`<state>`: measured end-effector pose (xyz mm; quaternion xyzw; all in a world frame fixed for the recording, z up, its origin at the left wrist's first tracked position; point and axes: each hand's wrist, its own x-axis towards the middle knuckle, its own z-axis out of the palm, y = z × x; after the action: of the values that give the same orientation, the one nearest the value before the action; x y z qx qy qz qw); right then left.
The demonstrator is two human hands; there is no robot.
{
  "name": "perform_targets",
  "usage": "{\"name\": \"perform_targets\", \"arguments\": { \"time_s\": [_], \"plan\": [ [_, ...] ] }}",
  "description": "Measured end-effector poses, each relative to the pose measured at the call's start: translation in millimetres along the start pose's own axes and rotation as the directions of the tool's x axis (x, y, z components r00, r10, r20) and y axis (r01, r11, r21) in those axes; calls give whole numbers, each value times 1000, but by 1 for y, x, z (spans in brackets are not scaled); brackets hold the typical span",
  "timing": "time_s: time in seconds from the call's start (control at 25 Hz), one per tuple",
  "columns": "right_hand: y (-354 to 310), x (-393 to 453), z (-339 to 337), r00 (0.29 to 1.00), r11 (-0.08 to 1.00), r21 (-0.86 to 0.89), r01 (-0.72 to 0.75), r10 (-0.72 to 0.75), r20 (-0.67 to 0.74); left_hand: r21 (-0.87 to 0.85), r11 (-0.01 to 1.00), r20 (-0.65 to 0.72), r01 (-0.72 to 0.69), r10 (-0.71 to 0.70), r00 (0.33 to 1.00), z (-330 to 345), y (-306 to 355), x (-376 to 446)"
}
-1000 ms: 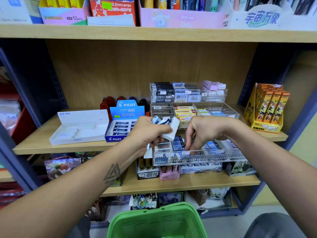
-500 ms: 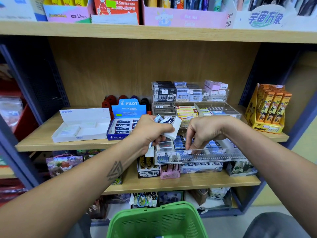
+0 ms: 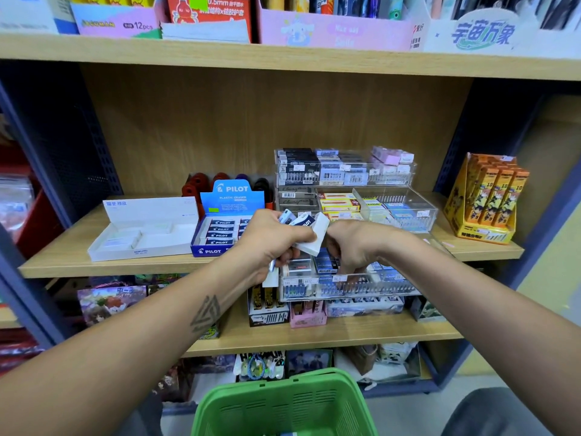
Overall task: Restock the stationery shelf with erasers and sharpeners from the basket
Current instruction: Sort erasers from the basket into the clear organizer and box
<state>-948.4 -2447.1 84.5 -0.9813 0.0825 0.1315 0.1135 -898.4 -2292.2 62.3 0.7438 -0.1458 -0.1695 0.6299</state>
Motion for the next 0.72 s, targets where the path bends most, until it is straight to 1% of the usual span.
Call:
{"name": "perform_targets", "arguments": {
  "time_s": [0.12, 0.24, 0.28, 0.32, 0.36, 0.4, 0.44, 0.52, 0.56, 0.64, 0.68, 0.72],
  "plan": [
    [-3, 1, -1, 998, 998, 61, -14, 11, 59, 7, 1000, -1, -1, 1, 1000, 0, 0, 0],
    [1, -1, 0, 999, 998, 64, -22, 20, 27, 3, 1000, 5, 2, -2, 1000, -1, -1, 1],
    [4, -3, 0, 999, 990, 140, -31, 27, 28, -4, 1000, 8, 3, -3, 1000, -2, -1, 0],
    [8, -6, -2, 998, 958, 282, -56, 48, 36, -12, 1000, 21, 5, -5, 1000, -4, -1, 0],
    [12, -12, -5, 997, 891, 447, -76, 70, 30, -18, 1000, 47, 8, -8, 999, -5, 0, 0],
    [15, -16, -8, 997, 819, 570, -60, 75, -2, -21, 1000, 78, 11, -9, 997, -6, 1, -1],
    [19, -17, -10, 996, 764, 645, -7, 60, -61, -13, 1000, 107, 9, -8, 994, -7, 3, -2],
    [23, -18, -9, 984, 716, 682, 148, -35, -176, 17, 1000, 153, 1, -4, 988, -7, 6, -2],
    [24, -18, -5, 972, 681, 698, 220, -95, -213, 27, 1000, 169, -1, -3, 986, -6, 8, -2],
    [28, -17, -1, 955, 601, 743, 295, -158, -251, 38, 999, 178, 6, -13, 984, -5, 13, 1],
    [30, -16, 0, 946, 604, 729, 320, -169, -276, 45, 999, 171, 17, -24, 985, -5, 15, 2],
    [30, -17, 0, 938, 641, 689, 338, -173, -300, 52, 998, 164, 32, -40, 986, -5, 15, 4]
  ]
}}
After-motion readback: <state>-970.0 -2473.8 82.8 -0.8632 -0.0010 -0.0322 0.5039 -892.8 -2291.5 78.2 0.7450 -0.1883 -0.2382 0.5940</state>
